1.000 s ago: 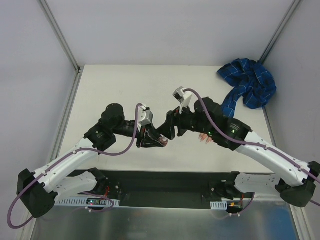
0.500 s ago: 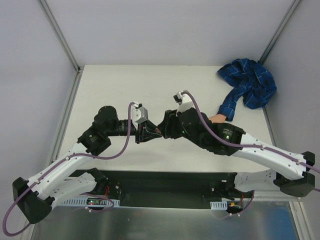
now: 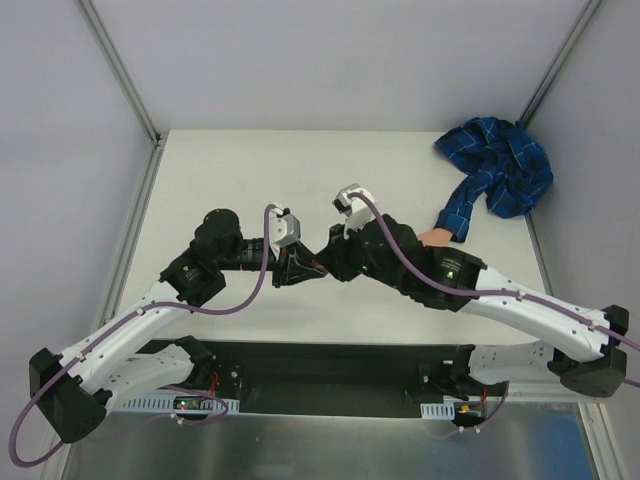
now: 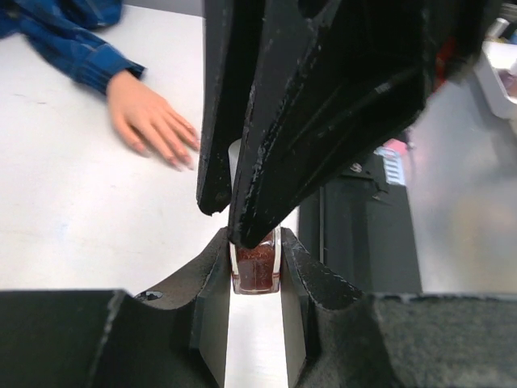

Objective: Paint the nails

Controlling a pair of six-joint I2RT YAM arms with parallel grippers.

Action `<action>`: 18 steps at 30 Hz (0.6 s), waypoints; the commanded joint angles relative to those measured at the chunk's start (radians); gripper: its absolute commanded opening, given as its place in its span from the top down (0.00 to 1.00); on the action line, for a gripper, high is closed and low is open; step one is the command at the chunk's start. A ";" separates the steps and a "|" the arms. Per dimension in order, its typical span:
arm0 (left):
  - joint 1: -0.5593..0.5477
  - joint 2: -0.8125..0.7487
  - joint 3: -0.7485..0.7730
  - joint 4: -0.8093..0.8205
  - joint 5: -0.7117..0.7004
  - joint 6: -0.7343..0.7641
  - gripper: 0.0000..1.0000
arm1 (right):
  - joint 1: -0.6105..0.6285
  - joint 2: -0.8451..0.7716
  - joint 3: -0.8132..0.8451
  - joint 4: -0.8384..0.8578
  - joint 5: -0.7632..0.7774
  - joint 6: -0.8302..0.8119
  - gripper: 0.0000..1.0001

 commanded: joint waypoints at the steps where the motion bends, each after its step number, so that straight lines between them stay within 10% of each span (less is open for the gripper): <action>1: 0.002 0.036 0.068 -0.002 0.378 0.011 1.00 | -0.223 -0.139 -0.170 0.213 -0.645 -0.267 1.00; 2: 0.002 0.043 0.071 0.014 0.425 -0.014 1.00 | -0.263 -0.148 -0.235 0.332 -0.943 -0.267 0.99; 4: 0.002 0.049 0.044 0.116 0.518 -0.069 1.00 | -0.315 -0.135 -0.232 0.306 -1.027 -0.276 1.00; 14: 0.002 0.061 0.025 0.184 0.503 -0.134 1.00 | -0.335 -0.153 -0.190 0.255 -0.905 -0.238 1.00; 18: 0.002 0.047 0.027 0.137 0.394 -0.098 1.00 | -0.329 -0.171 -0.141 0.177 -0.656 -0.082 0.62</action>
